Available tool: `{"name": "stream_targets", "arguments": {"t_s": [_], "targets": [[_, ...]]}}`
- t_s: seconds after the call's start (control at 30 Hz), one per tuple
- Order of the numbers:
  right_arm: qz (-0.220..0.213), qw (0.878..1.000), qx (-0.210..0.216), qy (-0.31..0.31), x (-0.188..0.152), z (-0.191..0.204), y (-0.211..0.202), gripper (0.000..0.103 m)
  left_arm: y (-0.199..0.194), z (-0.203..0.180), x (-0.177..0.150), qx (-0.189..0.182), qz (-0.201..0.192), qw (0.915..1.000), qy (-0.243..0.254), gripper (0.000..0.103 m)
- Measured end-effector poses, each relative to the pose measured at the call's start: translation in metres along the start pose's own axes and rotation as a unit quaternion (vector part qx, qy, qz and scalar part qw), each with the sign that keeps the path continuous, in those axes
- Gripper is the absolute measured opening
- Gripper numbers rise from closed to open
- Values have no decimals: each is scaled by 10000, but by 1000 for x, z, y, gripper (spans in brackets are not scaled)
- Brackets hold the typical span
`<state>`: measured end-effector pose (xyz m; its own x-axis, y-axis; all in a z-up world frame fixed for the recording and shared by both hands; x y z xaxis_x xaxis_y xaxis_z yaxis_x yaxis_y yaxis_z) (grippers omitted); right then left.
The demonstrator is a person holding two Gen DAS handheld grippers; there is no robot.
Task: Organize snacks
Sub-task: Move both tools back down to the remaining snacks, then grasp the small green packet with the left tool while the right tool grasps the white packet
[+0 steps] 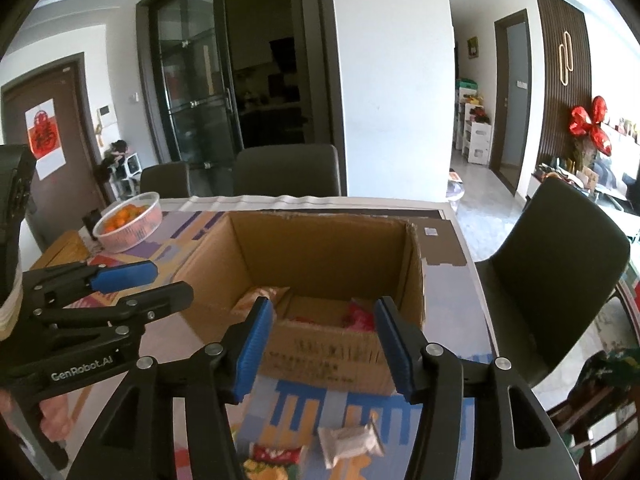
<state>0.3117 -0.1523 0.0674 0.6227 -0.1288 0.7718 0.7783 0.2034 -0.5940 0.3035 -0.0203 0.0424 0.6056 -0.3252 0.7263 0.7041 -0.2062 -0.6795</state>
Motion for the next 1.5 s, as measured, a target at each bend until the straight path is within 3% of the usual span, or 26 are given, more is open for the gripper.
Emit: {"name": "stream_targets", "arguments": {"t_s": [0.4, 0.93, 1.33, 1.5], "targets": [[42, 9998, -174, 93, -36, -6, -22, 60, -15, -15, -47, 99, 208, 9997, -120, 49], [679, 9964, -435, 267, -100, -28, -4, 60, 23, -30, -117, -104, 1108, 9927, -465, 49], [1047, 9924, -541, 361, -121, -42, 22, 60, 64, -34, -127, -362, 1596, 9842, -673, 47], [1179, 9908, -505, 430, -121, -46, 37, 60, 77, -29, -128, -481, 1718, 9792, -967, 42]]}}
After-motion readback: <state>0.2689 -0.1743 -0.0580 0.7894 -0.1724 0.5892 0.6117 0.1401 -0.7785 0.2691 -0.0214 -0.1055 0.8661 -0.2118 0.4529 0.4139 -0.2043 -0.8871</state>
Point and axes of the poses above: each gripper's, at about its wrist camera, not at the fingertips, and y roughly the way its jaws point, z to its left, x to its top, the point moved 1 cm from there along y, roughly the way its jaws point, and after that the axes turned 11 degrees about y, right-handed, at the moved point
